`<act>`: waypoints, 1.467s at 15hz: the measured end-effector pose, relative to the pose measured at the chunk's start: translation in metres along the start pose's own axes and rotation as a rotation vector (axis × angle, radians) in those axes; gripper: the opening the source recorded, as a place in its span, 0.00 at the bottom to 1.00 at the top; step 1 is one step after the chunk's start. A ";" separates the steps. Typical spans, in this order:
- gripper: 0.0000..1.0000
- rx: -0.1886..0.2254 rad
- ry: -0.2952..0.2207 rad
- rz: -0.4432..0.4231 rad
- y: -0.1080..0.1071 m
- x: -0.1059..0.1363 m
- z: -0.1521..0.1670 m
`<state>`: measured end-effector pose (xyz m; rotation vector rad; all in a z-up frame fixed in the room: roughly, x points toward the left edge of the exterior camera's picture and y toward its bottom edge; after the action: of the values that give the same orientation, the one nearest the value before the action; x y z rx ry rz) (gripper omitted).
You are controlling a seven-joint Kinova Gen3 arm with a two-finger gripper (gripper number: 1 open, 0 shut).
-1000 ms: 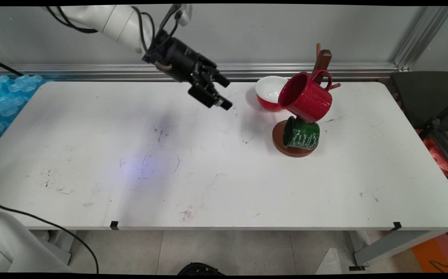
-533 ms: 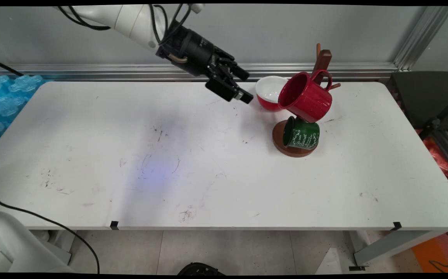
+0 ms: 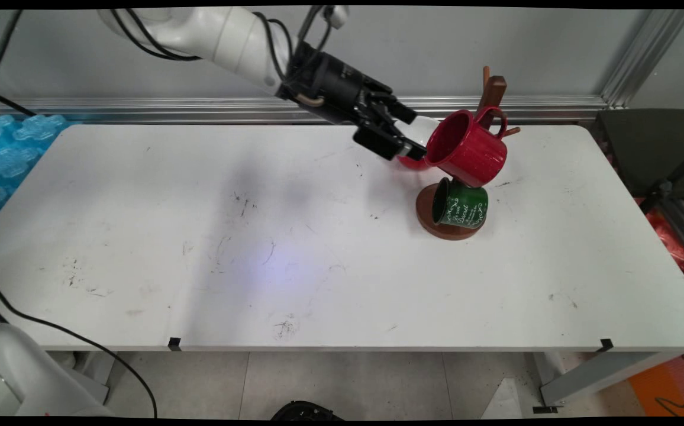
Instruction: Pick up the red mug from the rack
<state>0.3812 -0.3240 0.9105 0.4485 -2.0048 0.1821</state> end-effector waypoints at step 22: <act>1.00 0.029 -0.015 0.021 -0.003 0.005 0.074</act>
<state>0.3193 -0.3515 0.8810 0.4484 -2.0242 0.2222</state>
